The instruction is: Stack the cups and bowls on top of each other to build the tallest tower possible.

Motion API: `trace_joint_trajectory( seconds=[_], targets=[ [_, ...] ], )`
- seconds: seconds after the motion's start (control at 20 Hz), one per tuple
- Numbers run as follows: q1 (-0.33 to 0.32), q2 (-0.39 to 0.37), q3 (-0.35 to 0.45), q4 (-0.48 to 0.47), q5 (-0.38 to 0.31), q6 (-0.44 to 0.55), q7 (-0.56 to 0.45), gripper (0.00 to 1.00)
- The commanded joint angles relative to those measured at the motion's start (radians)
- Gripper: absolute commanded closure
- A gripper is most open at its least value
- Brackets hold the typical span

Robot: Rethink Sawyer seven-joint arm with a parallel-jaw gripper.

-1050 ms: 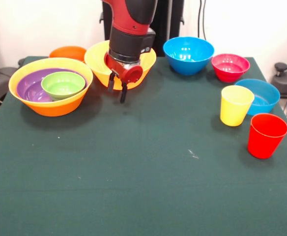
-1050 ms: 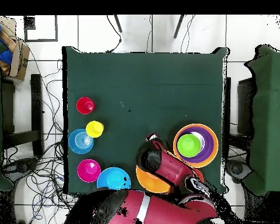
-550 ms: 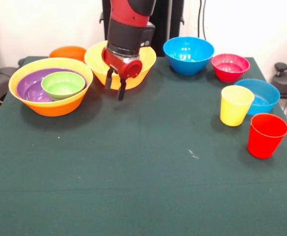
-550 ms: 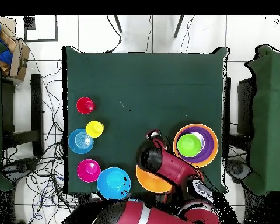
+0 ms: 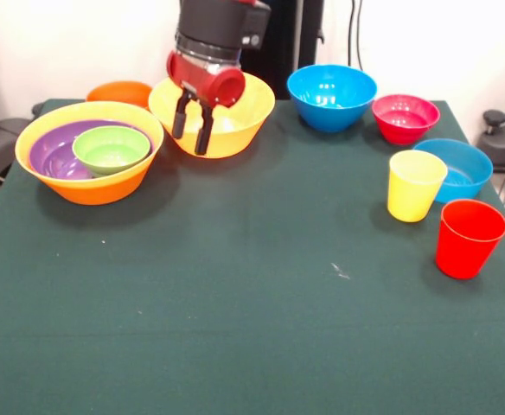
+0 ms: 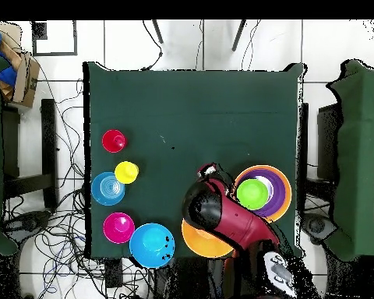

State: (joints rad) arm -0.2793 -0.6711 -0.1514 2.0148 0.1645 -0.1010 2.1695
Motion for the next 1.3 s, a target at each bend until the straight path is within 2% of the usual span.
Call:
trace_joint_trajectory(
  seconds=[0.05,0.2,0.4,0.95,1.2,1.3],
  targets=[
    [-0.002,-0.085,0.114,0.068,-0.028,0.169,0.094,0.0],
    [-0.009,-0.131,0.119,0.084,-0.022,0.213,0.091,0.0],
    [0.0,-0.142,0.112,0.085,-0.015,0.225,0.097,0.0],
    [0.086,-0.077,0.059,0.052,0.034,0.192,0.158,0.0],
    [0.128,-0.062,0.028,0.106,0.038,0.154,0.181,0.0],
    [0.111,-0.05,0.034,0.142,0.029,0.113,0.191,0.0]
  ],
)
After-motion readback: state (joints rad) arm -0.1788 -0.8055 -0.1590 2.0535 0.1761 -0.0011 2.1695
